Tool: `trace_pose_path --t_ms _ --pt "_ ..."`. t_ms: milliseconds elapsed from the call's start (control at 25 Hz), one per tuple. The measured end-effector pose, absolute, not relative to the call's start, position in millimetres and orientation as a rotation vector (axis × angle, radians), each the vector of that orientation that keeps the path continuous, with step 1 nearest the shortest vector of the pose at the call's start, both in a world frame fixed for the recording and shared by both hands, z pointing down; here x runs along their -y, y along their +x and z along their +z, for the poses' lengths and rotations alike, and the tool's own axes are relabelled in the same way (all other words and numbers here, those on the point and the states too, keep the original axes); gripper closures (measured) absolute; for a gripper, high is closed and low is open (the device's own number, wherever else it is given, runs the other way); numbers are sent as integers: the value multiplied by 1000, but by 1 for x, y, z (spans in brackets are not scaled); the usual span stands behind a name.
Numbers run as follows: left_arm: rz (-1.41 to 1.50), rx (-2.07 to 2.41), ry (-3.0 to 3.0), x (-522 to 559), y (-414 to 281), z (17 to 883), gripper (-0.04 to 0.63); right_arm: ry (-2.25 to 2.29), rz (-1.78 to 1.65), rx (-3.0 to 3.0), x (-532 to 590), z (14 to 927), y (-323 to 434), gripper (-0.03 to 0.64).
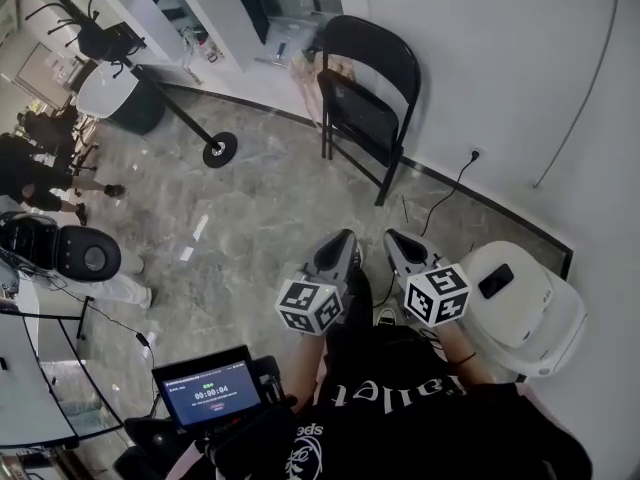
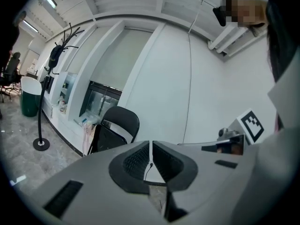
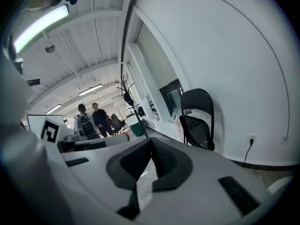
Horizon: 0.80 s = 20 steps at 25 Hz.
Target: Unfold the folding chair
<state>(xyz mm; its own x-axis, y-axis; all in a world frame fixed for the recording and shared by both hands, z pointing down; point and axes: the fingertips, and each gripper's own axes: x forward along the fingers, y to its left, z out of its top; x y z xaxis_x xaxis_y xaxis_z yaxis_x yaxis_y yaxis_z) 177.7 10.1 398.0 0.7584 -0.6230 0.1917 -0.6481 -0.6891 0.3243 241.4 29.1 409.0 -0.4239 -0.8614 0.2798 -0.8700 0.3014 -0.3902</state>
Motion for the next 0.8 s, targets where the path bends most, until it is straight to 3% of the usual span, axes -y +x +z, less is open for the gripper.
trace_pose_path --t_ms 800 --pt "177 668 2582 250 238 430 586 1982 808 2310 216 415 330 601"
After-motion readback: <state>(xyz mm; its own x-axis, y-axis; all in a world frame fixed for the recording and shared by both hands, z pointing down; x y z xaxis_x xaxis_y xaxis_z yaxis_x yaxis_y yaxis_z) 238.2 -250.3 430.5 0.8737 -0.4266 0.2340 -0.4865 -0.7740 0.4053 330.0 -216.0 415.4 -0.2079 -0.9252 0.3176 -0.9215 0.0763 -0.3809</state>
